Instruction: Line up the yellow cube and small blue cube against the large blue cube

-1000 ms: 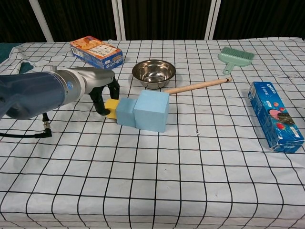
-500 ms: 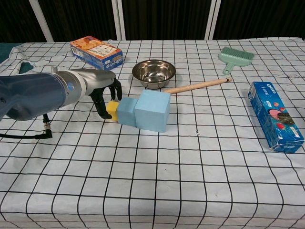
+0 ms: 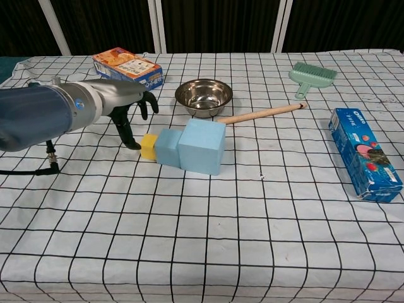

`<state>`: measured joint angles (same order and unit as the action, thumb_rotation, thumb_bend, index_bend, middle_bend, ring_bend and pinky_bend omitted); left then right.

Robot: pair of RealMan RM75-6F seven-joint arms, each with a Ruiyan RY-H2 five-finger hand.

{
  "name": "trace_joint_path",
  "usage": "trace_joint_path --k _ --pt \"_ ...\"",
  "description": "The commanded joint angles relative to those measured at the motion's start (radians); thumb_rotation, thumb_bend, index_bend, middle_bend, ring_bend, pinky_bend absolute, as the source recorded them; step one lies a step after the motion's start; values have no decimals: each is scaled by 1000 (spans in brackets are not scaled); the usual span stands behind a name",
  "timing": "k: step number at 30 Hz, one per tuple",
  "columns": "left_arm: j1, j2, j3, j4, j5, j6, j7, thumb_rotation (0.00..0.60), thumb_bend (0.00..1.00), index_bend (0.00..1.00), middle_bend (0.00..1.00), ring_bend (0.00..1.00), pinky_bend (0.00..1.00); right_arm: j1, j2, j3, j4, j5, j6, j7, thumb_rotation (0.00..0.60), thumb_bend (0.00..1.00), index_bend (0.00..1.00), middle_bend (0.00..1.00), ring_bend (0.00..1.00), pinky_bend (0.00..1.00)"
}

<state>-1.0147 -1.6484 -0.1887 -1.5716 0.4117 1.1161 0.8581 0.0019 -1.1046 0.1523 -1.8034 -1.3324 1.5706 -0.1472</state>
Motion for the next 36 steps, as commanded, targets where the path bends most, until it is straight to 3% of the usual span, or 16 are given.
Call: trace_joint_path --k 1,9,15,36 --pt "39 50 39 -47 46 12 -27 600 198 223 243 0 0 1 -2 -1 -1 -2 0 -5 600 191 102 49 192 119" --pt "87 111 106 -89 92 -1 -47 600 205 294 244 0 0 3 -8 -2 -2 0 -1 -20 600 191 101 49 192 118" --pt "103 122 128 -95 106 -14 -56 600 206 301 244 0 0 3 -9 -2 -2 2 -2 -22 600 191 102 49 192 119" --pt "81 51 115 -61 101 -37 -37 600 206 271 247 0 0 -1 -1 2 -5 7 2 -9 600 191 101 49 192 118"
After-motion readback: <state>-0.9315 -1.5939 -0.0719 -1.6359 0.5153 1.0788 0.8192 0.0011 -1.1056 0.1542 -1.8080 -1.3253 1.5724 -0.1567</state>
